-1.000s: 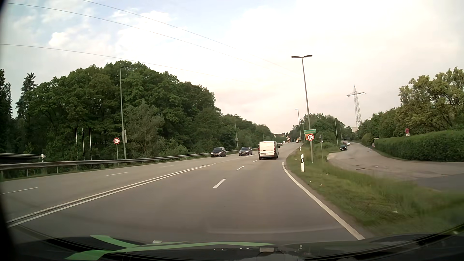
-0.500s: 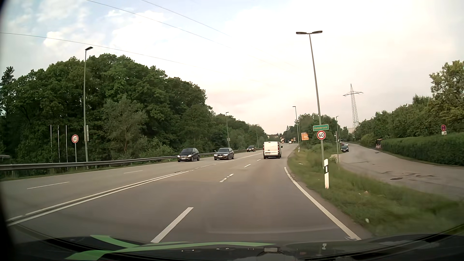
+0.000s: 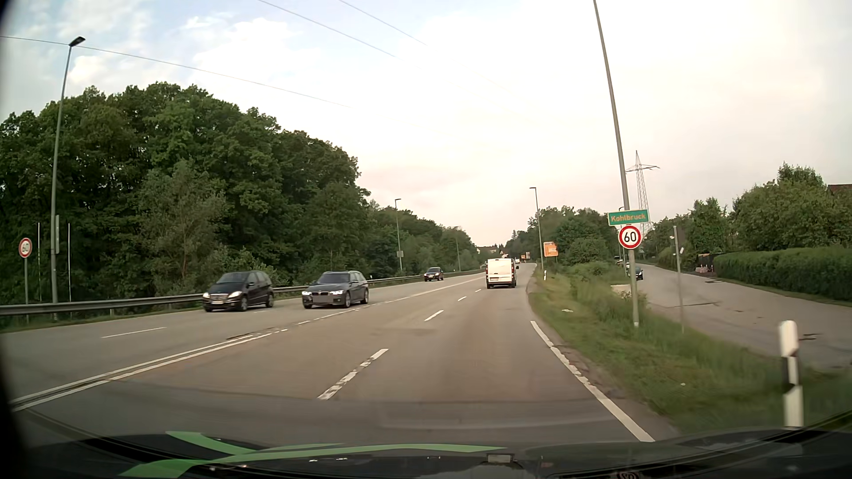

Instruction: Follow the waypoints while adhering to traffic rules and regulations

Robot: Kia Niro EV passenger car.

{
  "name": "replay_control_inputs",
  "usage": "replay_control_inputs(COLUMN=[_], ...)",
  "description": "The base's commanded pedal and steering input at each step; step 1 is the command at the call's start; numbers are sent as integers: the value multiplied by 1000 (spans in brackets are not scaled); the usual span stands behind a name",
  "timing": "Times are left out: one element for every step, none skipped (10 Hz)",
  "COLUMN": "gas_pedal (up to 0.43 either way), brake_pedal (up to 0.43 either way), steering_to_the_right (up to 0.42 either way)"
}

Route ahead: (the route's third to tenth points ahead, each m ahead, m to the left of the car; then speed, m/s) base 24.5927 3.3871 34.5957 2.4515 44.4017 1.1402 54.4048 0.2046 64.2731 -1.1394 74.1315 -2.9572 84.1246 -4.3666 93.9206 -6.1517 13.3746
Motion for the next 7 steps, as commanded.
replay_control_inputs(gas_pedal=[240,240,240,240,240,240,240], brake_pedal=[0,0,0,0,0,0,0], steering_to_the_right=[16,16,17,18,21,22,23])
